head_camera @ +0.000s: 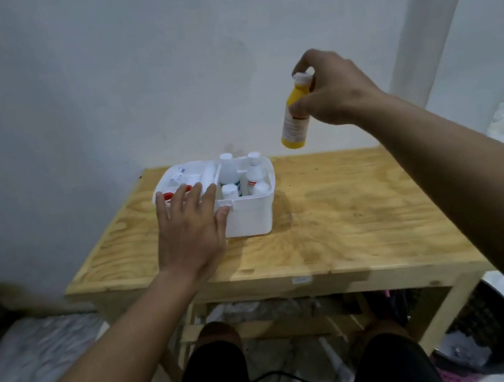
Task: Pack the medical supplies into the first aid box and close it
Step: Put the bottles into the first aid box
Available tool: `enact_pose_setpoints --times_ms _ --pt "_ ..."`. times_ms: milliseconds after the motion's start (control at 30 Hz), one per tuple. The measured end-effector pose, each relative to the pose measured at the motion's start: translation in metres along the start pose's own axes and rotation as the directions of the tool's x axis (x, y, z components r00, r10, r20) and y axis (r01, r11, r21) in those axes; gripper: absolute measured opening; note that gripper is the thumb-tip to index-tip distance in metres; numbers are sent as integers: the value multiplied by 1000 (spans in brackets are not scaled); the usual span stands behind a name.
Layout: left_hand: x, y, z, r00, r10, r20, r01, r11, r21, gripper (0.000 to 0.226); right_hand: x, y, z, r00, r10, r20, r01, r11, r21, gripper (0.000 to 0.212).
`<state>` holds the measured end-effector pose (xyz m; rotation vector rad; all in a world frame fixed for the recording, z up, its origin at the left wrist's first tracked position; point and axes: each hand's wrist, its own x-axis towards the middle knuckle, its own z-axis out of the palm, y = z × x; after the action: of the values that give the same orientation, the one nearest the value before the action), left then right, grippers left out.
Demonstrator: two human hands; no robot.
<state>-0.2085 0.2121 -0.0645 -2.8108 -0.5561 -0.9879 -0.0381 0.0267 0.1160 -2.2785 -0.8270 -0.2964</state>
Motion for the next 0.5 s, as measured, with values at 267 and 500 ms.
enact_pose_setpoints --times_ms 267,500 --pt "0 2 -4 997 -58 49 61 996 -64 51 -8 -54 9 990 -101 100 100 995 16 46" --pt "1 3 -7 992 -64 105 70 996 -55 52 -10 -63 33 976 -142 165 159 982 -97 29"
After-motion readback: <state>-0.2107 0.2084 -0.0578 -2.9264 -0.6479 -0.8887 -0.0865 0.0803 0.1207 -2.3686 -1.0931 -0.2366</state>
